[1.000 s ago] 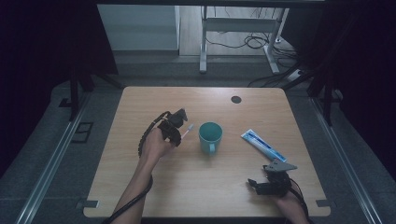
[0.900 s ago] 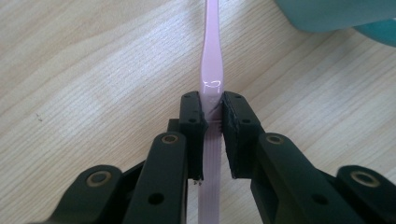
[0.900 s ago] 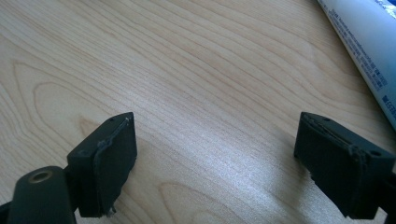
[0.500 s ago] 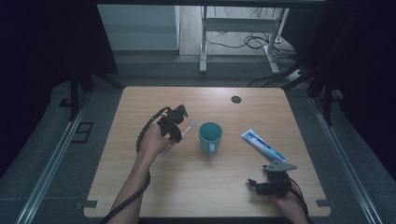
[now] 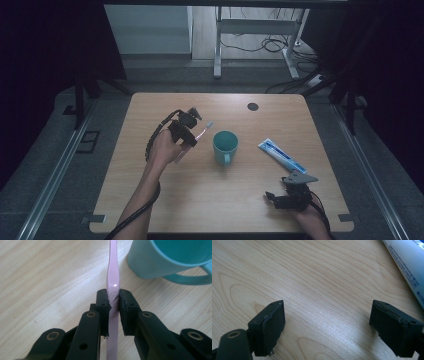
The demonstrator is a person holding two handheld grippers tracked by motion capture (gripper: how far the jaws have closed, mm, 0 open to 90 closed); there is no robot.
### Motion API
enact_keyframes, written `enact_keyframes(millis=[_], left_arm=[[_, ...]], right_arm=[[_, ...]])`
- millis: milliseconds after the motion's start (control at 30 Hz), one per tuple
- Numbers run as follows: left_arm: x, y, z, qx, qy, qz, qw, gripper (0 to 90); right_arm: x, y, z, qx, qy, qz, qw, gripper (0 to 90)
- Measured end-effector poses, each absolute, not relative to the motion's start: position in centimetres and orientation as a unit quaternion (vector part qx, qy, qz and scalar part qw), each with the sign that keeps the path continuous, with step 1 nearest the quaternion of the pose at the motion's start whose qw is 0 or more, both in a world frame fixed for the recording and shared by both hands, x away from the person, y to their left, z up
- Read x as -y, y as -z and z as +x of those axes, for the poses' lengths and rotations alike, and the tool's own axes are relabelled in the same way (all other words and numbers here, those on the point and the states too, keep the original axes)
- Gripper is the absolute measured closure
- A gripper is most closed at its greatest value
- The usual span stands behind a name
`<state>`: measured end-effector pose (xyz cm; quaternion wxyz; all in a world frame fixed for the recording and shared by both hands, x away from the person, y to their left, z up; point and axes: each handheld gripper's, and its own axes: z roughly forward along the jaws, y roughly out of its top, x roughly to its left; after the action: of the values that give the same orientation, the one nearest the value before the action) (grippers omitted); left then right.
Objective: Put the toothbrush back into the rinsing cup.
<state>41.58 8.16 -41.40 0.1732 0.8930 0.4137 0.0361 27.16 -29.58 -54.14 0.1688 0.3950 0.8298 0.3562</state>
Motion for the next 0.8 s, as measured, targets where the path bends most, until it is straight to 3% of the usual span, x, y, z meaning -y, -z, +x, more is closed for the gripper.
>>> enact_keyframes(millis=[800], left_arm=[[-7.5, 39.1, 40.8, -0.375, -0.065, 0.88, 0.284, 78.9]], right_arm=[[29.6, 54.1, 27.2, -0.83, -0.356, 0.395, 0.169, 12.9]])
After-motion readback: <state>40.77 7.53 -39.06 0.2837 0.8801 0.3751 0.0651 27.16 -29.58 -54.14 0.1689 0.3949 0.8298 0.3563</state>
